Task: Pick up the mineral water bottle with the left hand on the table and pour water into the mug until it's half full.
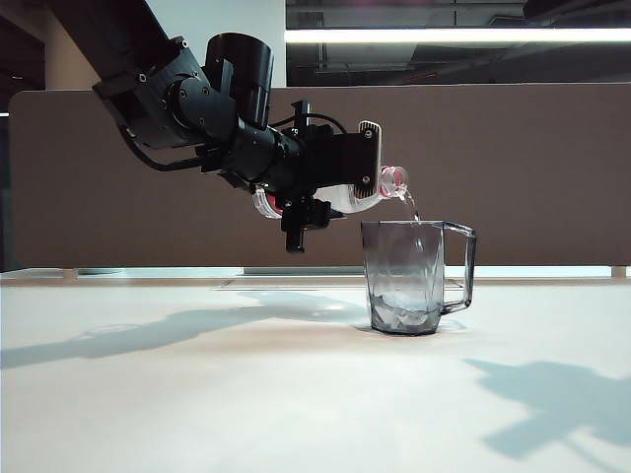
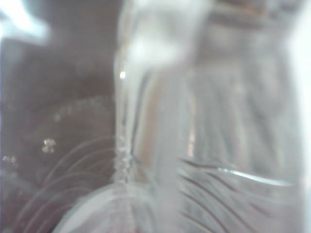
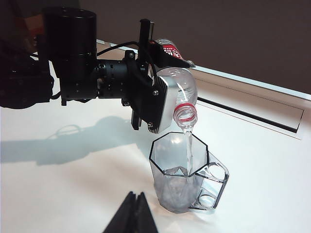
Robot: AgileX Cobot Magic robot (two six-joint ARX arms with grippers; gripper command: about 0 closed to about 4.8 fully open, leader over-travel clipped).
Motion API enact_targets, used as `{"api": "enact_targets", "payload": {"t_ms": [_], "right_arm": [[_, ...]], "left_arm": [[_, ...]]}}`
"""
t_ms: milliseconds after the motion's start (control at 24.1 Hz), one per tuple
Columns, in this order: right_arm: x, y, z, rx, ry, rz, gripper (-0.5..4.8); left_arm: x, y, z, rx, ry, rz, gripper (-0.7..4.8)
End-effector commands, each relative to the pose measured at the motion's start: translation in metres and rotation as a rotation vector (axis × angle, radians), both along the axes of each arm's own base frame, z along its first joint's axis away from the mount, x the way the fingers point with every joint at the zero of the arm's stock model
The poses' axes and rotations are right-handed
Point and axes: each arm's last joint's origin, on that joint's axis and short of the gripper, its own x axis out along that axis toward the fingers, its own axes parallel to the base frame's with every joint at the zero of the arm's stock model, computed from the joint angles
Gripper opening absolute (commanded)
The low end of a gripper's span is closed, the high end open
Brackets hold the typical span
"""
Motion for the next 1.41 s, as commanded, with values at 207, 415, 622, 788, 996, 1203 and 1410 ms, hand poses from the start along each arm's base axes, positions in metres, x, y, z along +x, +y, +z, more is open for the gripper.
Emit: {"api": "enact_targets", "payload": {"t_ms": [207, 415, 622, 788, 996, 1203, 1410], "right_arm": [[-0.0002, -0.0003, 0.0041, 0.012, -0.025, -0.002, -0.01], [-0.0002, -0.0003, 0.0041, 0.012, -0.025, -0.002, -0.01], [-0.0002, -0.0003, 0.0041, 0.012, -0.025, -0.002, -0.01], [-0.0002, -0.0003, 0.0041, 0.012, -0.025, -0.002, -0.01], [-0.0002, -0.0003, 0.0041, 0.012, -0.025, -0.002, -0.02], [-0.0002, -0.0003, 0.0041, 0.012, -0.025, -0.002, -0.01], [-0.0002, -0.0003, 0.0041, 0.012, -0.025, -0.002, -0.01]], "left_arm": [[0.0003, 0.0001, 0.0126, -0.032, -0.072, -0.004, 2.41], [0.0006, 0.0005, 0.0126, -0.031, -0.073, -0.003, 2.41], [0.0011, 0.0013, 0.0126, -0.031, -0.074, -0.001, 2.41], [0.0018, 0.0025, 0.0124, -0.029, -0.073, 0.002, 2.41], [0.0029, 0.0042, 0.0125, -0.024, -0.077, 0.006, 2.41], [0.0029, 0.0042, 0.0124, -0.017, -0.082, 0.005, 2.41], [0.0029, 0.0043, 0.0124, -0.014, -0.084, 0.005, 2.41]]}}
